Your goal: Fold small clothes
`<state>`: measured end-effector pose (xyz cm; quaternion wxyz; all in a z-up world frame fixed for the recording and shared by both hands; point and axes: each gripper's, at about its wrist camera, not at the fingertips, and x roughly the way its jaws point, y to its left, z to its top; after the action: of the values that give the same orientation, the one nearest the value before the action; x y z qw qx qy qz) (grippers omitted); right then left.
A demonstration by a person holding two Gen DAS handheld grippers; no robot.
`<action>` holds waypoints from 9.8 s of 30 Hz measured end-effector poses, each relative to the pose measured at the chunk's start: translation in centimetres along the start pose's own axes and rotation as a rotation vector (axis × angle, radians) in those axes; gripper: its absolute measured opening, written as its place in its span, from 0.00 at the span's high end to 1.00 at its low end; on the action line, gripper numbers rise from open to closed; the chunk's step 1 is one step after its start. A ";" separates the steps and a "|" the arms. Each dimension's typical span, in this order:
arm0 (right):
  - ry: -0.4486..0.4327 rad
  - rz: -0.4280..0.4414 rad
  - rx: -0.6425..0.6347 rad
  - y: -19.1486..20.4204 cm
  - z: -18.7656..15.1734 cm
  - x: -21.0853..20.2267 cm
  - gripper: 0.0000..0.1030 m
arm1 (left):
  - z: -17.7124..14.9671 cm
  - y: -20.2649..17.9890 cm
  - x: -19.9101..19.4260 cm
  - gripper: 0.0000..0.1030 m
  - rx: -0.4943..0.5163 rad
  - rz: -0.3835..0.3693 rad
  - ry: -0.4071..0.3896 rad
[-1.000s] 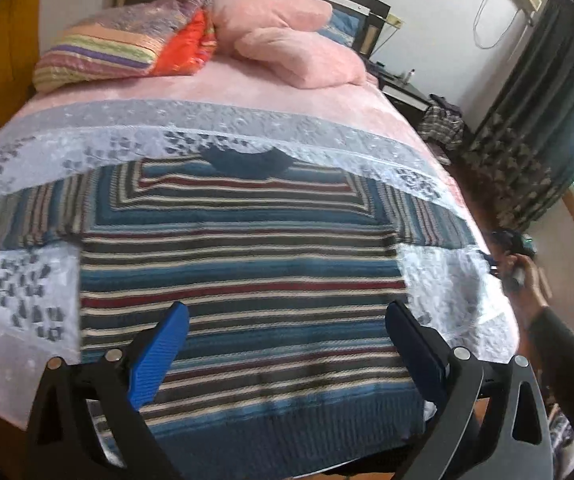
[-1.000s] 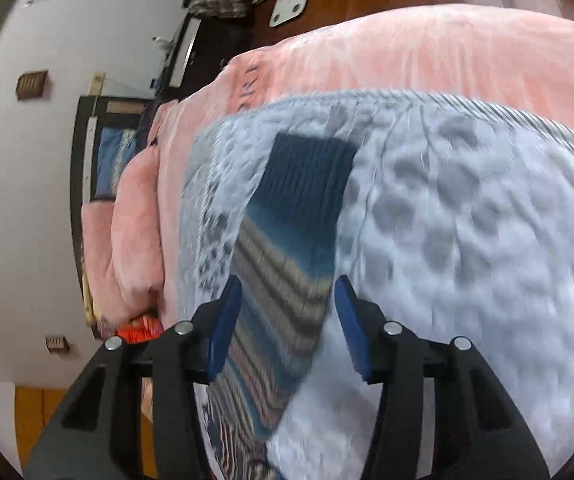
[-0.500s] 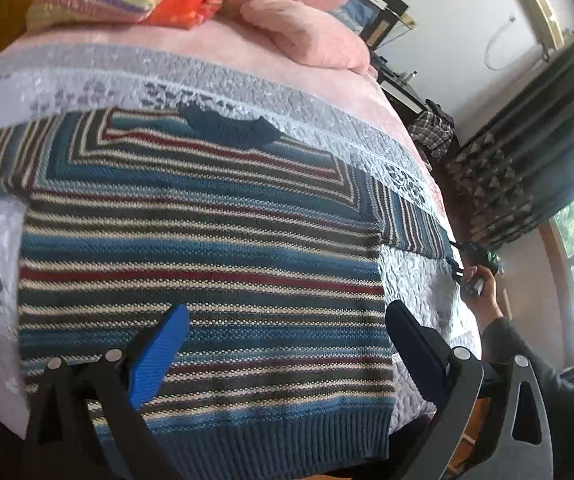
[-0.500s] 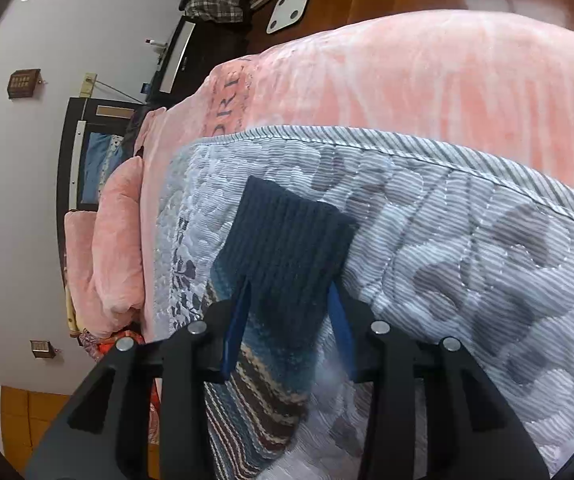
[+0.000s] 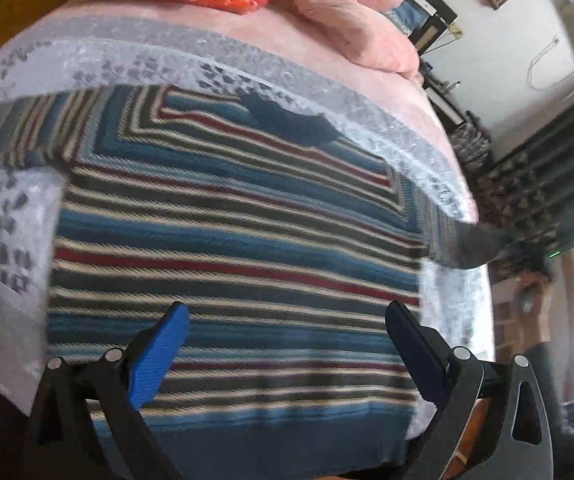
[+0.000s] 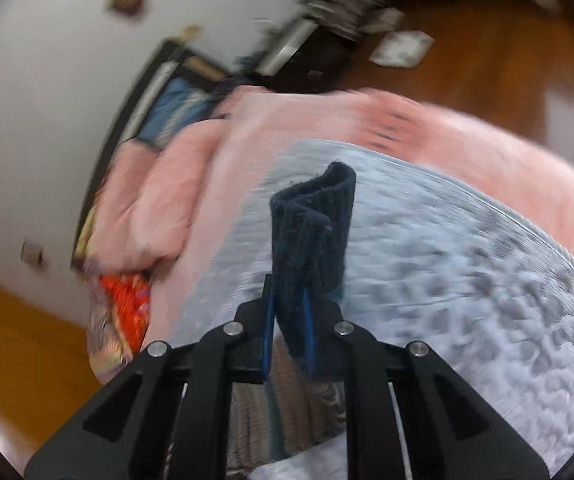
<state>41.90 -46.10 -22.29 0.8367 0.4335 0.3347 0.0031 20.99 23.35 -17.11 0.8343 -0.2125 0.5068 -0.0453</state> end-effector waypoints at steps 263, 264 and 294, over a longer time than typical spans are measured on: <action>0.627 -0.088 -0.486 18.8 -30.4 19.6 0.93 | 13.6 20.0 10.6 0.18 -0.175 -0.112 -0.061; 0.627 -0.091 -0.502 18.8 -30.5 19.6 0.92 | 13.8 19.9 10.7 0.18 -0.168 -0.111 -0.054; 0.812 0.057 -0.442 17.0 -31.4 21.1 1.00 | 15.4 16.6 14.6 0.28 0.094 -0.126 0.077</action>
<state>45.45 -6.60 -34.26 0.7098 0.2176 0.6146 0.2668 39.04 38.89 -29.74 0.8187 -0.2026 0.5214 -0.1295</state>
